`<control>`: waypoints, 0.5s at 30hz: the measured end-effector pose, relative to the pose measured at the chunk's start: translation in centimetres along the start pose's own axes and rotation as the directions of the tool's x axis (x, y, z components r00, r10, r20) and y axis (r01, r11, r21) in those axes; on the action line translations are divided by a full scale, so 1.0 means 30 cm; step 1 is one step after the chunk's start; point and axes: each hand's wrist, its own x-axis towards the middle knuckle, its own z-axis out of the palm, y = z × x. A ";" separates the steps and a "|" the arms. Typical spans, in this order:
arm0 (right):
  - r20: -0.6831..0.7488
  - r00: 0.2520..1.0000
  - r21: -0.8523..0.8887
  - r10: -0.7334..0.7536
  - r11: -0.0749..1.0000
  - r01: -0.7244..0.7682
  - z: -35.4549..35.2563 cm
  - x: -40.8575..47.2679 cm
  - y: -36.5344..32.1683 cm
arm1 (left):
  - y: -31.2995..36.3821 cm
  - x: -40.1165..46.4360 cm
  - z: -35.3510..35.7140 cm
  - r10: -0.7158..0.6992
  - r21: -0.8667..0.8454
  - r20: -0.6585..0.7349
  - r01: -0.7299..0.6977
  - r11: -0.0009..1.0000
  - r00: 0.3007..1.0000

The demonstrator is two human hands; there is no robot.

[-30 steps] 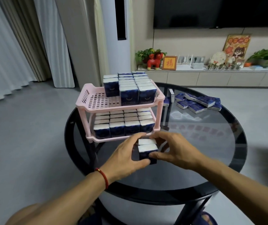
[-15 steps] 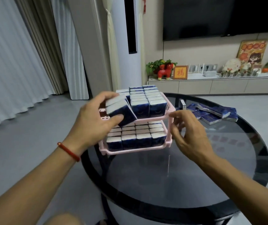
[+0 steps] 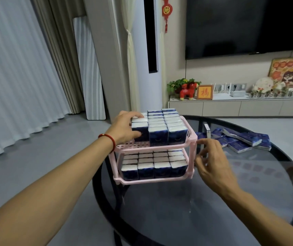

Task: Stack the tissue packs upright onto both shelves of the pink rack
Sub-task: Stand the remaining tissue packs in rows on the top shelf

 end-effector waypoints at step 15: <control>0.106 0.994 0.013 -0.001 1.000 0.000 0.043 -0.002 0.034 | -0.008 0.031 0.050 0.050 0.235 0.016 -0.052 0.971 0.999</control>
